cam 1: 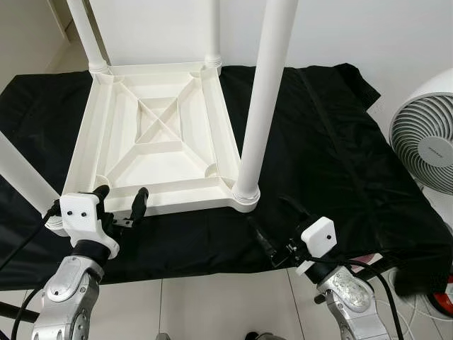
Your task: Building children table
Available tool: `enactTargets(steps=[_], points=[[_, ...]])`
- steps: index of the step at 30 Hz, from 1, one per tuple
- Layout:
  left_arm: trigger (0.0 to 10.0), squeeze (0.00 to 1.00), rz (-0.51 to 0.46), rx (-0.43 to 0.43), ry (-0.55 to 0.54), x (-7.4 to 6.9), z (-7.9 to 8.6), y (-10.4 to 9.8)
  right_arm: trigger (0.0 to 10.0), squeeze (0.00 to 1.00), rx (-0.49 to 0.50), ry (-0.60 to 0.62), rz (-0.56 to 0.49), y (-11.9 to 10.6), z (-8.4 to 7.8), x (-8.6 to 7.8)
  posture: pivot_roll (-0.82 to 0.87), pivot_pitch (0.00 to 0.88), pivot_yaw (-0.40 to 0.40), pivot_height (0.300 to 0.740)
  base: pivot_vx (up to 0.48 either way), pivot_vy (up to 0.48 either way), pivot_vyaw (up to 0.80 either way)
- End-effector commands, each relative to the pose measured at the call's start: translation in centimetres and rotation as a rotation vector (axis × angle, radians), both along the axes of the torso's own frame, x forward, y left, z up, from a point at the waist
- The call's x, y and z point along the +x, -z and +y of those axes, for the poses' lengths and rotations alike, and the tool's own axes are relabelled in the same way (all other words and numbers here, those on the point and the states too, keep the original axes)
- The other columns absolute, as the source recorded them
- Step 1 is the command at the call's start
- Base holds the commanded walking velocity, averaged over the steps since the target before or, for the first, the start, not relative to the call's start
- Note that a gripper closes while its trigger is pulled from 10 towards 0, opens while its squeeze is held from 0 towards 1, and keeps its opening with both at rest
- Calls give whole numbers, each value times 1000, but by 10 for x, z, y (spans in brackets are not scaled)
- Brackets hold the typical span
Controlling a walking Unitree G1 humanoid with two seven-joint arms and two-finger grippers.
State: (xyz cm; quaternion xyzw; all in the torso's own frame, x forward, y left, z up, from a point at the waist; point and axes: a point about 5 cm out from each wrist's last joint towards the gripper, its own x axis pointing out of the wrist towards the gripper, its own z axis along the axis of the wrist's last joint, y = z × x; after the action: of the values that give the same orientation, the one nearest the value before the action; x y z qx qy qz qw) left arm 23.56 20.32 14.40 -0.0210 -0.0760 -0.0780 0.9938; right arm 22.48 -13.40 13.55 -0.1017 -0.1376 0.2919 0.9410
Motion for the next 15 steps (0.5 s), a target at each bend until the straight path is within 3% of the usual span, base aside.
enactTargets(steps=[1, 12, 15], points=[[10000, 0, 15, -3, 9, -2, 0, 4, 10000, 0, -5, -6, 9, 0, -1, 0, -52, 131, 30, 740, 0, 0, 0], [10000, 0, 8, -2, -6, -2, 2, 3, 10000, 0, -14, -10, 11, 1, -3, 0, -51, 129, 26, 740, 0, 0, 0], [10000, 0, 11, -5, -1, -3, 1, 4, 10000, 0, -23, -12, 13, 2, -5, 0, -51, 129, 25, 740, 240, 0, 0]])
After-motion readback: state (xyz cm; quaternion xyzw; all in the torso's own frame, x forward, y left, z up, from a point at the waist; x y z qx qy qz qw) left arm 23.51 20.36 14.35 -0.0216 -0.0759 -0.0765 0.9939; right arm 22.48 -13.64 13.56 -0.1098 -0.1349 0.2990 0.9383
